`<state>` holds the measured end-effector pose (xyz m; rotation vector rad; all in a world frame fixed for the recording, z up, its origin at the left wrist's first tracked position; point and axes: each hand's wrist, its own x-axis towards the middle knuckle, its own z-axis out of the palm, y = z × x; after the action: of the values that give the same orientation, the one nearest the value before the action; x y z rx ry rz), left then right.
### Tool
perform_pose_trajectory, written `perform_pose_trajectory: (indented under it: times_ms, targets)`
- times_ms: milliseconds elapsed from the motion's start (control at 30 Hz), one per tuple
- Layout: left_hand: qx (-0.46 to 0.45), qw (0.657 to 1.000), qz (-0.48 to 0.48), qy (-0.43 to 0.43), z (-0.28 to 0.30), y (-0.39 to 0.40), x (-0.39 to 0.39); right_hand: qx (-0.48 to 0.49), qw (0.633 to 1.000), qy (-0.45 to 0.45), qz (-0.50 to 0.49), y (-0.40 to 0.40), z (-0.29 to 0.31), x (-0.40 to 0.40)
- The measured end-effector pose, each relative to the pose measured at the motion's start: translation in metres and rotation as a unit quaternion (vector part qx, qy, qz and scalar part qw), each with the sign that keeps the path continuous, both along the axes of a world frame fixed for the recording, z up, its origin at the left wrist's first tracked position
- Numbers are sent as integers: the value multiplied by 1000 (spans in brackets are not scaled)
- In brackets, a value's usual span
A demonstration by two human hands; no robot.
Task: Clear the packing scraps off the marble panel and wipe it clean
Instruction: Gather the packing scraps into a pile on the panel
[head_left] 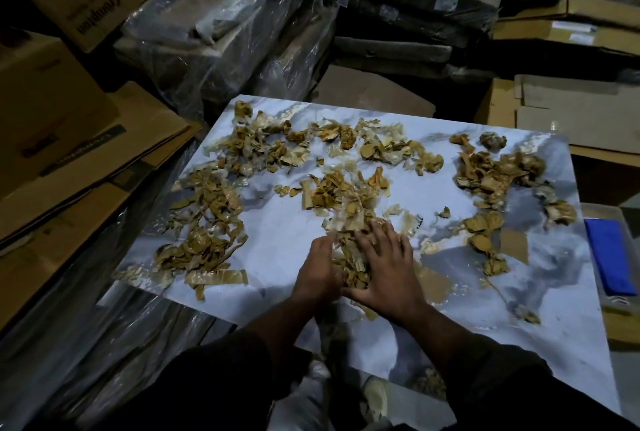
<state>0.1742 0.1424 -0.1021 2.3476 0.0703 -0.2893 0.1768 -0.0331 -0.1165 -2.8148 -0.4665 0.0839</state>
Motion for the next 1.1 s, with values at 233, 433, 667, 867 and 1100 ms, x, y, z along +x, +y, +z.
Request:
perform_pose_trajectory:
  times_ms: [233, 433, 667, 867, 1100]
  targets:
    - [-34, 998, 8, -50, -8, 1, 6, 27, 998, -47, 22, 4, -6, 3]
    - [-27, 997, 7, -76, -10, -1, 16, 64, 997, -19, 35, 5, 0, 25]
    - [-113, 978, 113, -134, 18, -3, 35, 102, 994, -23, 21, 3, 24, 41]
    - [-88, 956, 181, -213, 37, 13, 90, 105, 990, -82, 34, 8, 61, 67]
    - [-134, 966, 140, -168, 32, 29, 144, 144, 980, -134, 3, 33, 71, 114]
